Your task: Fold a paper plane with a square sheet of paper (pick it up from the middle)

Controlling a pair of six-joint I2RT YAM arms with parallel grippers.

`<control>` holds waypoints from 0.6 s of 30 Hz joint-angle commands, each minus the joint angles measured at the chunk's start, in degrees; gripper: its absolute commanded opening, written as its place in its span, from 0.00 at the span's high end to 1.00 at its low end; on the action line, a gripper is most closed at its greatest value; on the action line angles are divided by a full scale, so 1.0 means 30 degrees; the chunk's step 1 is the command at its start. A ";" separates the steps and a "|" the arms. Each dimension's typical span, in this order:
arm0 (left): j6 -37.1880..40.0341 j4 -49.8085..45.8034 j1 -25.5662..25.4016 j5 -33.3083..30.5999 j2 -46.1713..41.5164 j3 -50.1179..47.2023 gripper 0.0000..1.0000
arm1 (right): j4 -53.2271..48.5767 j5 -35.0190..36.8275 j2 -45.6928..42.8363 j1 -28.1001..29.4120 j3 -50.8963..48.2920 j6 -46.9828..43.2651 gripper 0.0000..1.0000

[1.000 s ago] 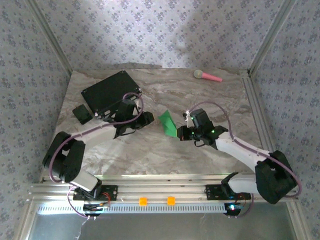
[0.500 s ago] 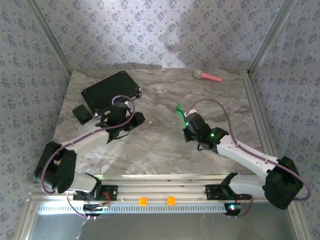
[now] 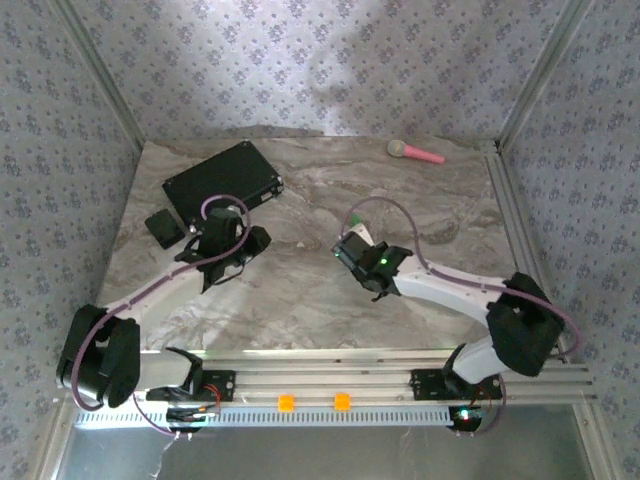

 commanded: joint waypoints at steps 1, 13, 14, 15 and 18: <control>-0.0307 -0.0844 0.0393 -0.0393 -0.0785 -0.0550 0.67 | -0.1203 0.0885 0.1632 0.1003 0.1158 -0.0163 0.98; -0.0619 -0.0896 0.0755 -0.0397 -0.1267 -0.1303 0.66 | -0.0866 -0.6089 0.4773 0.2455 0.3219 0.0467 0.70; -0.0578 -0.0849 0.0755 -0.0365 -0.1220 -0.1275 0.65 | -0.0674 -0.7431 0.4643 0.2257 0.3277 0.0613 0.66; -0.0575 -0.0781 0.0755 -0.0241 -0.1103 -0.1242 0.65 | -0.0279 -0.8805 0.4340 0.1946 0.3265 0.0930 0.61; -0.0373 -0.0746 0.0755 0.0189 -0.0758 -0.1029 0.65 | 0.1994 -1.3013 0.2707 0.0740 0.2161 0.1660 0.48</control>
